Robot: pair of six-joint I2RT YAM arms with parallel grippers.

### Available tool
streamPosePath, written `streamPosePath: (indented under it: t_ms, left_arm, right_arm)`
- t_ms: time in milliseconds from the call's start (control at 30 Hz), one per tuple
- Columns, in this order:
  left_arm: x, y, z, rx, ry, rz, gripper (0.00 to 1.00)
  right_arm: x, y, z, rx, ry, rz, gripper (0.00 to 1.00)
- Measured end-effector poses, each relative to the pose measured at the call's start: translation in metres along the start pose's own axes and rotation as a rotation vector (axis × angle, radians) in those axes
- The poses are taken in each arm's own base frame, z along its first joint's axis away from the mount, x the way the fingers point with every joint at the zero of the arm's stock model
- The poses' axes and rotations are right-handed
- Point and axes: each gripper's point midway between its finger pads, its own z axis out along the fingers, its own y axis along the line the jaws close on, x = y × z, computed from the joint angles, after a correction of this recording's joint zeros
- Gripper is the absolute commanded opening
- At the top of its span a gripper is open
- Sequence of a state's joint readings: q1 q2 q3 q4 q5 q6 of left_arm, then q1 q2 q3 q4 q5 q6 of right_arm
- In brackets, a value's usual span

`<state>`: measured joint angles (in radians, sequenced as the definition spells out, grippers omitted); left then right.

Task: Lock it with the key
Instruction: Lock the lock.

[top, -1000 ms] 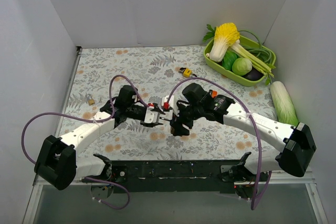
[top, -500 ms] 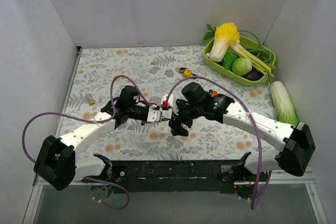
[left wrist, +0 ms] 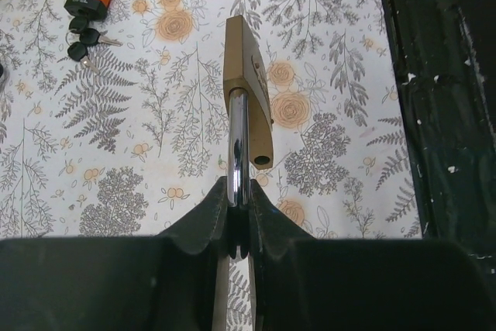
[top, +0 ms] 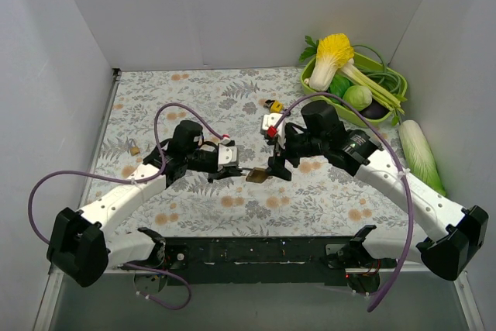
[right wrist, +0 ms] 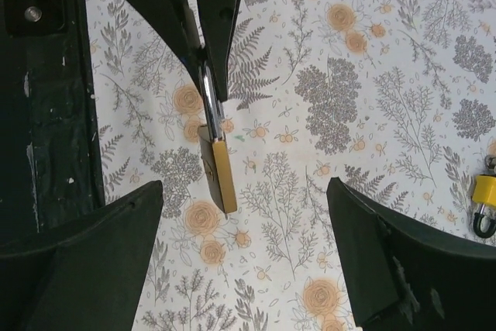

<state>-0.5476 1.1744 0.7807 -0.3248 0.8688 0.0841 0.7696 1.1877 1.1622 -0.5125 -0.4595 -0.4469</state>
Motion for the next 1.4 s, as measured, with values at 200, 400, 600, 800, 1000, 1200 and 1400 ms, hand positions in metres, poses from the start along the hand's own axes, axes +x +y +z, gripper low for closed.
streamPosePath:
  t_ms: [200, 400, 600, 800, 1000, 1200, 1400]
  left_arm:
    - [-0.03, 0.002, -0.009, -0.017, -0.057, -0.041, 0.0]
    - [-0.056, 0.003, -0.015, -0.01, -0.11, -0.067, 0.0]
    - [-0.084, 0.006, -0.021, -0.005, -0.167, -0.089, 0.0]
    - [-0.096, 0.005, -0.024, -0.001, -0.201, -0.118, 0.0]
    - [-0.101, 0.004, -0.025, 0.002, -0.219, -0.142, 0.0]
    - [-0.104, 0.0, -0.025, 0.023, -0.229, -0.142, 0.0]
    - [-0.106, -0.005, -0.027, 0.044, -0.226, -0.139, 0.1]
  right_arm:
    - [0.006, 0.007, -0.011, -0.043, -0.004, -0.031, 0.89]
    - [0.011, 0.026, -0.011, -0.128, -0.024, -0.038, 0.88]
    - [0.007, 0.032, -0.008, -0.172, -0.067, -0.052, 0.88]
    - [0.009, 0.035, -0.003, -0.187, -0.089, -0.041, 0.81]
    - [0.008, 0.037, -0.001, -0.206, -0.095, -0.031, 0.56]
    - [0.009, 0.03, 0.004, -0.2, -0.086, -0.011, 0.05]
    - [0.007, 0.027, 0.005, -0.198, -0.083, -0.006, 0.01]
